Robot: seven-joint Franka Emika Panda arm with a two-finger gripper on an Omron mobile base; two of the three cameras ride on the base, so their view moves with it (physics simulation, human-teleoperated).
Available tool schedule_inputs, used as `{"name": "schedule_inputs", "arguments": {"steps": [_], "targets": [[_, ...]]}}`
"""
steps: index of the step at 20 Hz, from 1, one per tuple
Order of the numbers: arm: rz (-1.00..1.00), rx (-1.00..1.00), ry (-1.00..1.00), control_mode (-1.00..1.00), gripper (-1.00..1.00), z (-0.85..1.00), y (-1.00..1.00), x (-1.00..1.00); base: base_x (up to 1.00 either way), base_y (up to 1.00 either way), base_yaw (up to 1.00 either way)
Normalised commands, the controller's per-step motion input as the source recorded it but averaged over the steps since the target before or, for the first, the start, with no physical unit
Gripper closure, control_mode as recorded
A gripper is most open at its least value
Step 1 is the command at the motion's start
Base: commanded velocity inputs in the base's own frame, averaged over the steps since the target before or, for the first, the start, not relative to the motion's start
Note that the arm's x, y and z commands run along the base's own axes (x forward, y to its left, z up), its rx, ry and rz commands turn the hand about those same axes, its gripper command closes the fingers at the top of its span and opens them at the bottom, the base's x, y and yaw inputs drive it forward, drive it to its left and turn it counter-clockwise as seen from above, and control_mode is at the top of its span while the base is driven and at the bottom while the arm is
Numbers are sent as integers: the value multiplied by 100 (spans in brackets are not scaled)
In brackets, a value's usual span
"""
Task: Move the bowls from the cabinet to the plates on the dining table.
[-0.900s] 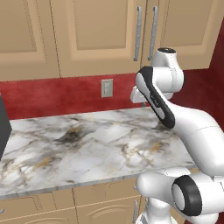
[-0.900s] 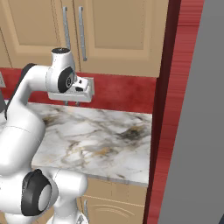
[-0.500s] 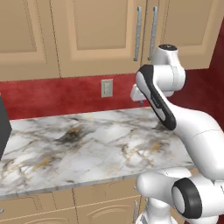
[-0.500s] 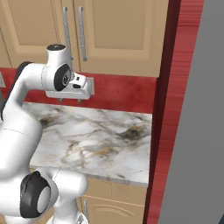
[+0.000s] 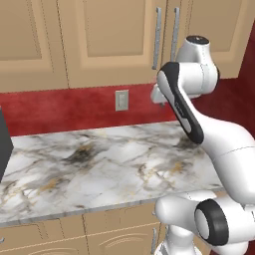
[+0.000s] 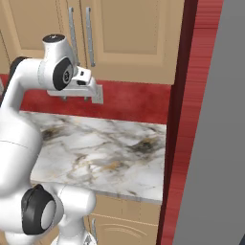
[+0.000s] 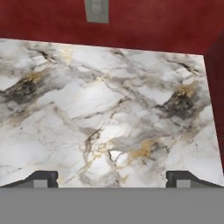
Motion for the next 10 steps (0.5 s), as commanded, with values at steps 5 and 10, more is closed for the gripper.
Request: {"name": "schedule_inputs", "arguments": {"steps": [5, 10], "targets": [[0, -7, -9, -100, -100, 51, 1, 4, 0, 0, 0], [0, -8, -7, -100, -100, 51, -3, 10, 0, 0, 0]]}}
